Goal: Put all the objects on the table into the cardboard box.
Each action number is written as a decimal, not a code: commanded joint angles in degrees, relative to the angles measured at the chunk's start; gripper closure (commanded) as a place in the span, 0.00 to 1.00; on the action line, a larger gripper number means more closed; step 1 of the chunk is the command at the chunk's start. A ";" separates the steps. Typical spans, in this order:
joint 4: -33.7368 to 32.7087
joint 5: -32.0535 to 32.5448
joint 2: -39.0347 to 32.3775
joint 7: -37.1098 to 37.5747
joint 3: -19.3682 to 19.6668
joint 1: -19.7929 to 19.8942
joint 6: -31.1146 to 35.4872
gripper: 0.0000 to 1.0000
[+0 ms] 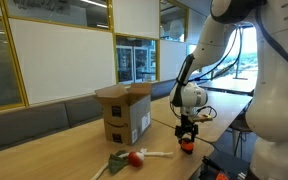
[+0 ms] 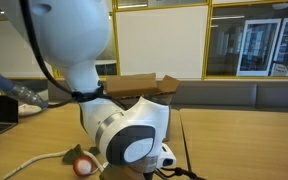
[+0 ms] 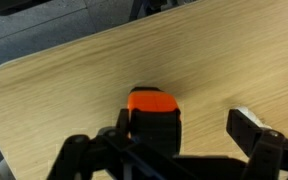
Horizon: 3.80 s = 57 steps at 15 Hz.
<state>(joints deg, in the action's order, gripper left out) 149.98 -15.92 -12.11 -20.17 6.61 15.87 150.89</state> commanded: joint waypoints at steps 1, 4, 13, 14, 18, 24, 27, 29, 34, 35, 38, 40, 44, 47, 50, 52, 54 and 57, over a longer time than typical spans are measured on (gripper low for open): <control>1.84 0.88 -0.53 -0.45 -0.19 -0.24 4.21 0.00; 2.24 2.01 -1.71 0.54 0.12 -0.11 7.23 0.00; 0.23 3.83 -4.87 5.76 0.55 0.11 12.80 0.26; 0.19 4.12 -5.05 6.20 0.67 0.03 13.07 0.30; 0.12 5.29 -5.40 7.92 1.07 -0.02 13.72 0.61; 2.54 10.08 0.80 16.47 5.73 -3.52 15.94 0.68; 3.67 15.83 5.46 23.79 10.46 -7.45 17.15 0.68; 4.22 22.31 9.94 30.28 14.42 -11.24 17.22 0.68; 0.77 45.79 19.73 52.56 15.94 -13.23 14.59 0.68; -0.41 50.53 21.65 57.17 14.26 -12.07 13.91 0.68; -2.26 58.67 28.23 68.25 8.75 -12.09 8.83 0.68; -3.77 59.45 30.91 71.69 5.29 -13.16 5.81 0.68; -8.31 61.20 32.61 77.57 -2.79 -13.84 2.15 0.68; -11.65 64.05 31.27 80.83 -7.76 -13.43 1.53 0.68; -14.74 66.86 28.35 83.28 -10.56 -13.09 3.98 0.68; -17.34 69.26 25.49 85.11 -11.80 -12.64 5.46 0.68; -20.25 72.43 22.35 87.06 -12.30 -12.26 7.25 0.68; -24.78 76.04 16.79 89.74 -11.55 -12.00 10.97 0.68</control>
<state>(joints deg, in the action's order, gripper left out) 131.93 55.88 10.59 66.33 -4.85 2.47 157.90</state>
